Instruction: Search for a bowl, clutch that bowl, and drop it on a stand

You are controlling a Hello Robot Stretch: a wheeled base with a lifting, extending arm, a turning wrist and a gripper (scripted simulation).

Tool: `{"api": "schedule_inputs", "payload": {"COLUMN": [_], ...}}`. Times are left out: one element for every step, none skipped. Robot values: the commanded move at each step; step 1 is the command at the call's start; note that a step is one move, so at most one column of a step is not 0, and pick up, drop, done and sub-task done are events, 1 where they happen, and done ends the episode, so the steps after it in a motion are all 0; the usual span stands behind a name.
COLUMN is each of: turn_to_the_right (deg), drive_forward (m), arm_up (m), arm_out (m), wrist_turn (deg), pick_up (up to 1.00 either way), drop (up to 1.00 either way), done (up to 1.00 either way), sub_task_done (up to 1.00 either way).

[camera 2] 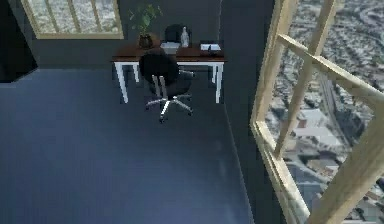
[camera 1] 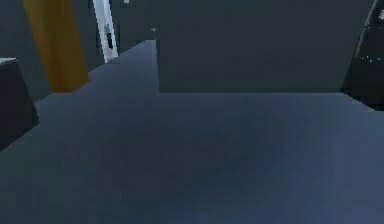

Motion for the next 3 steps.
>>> {"api": "schedule_inputs", "payload": {"turn_to_the_right": [0.0,45.0,45.0], "drive_forward": [0.15,0.0,0.0], "arm_up": [0.0,0.0,0.0], "arm_out": [0.0,0.0,0.0], "wrist_turn": [0.0,0.0,0.0], "pick_up": [0.0,0.0,0.0], "drop": [0.0,0.0,0.0], "done": [0.0,0.0,0.0], "sub_task_done": [0.0,0.0,0.0]}}
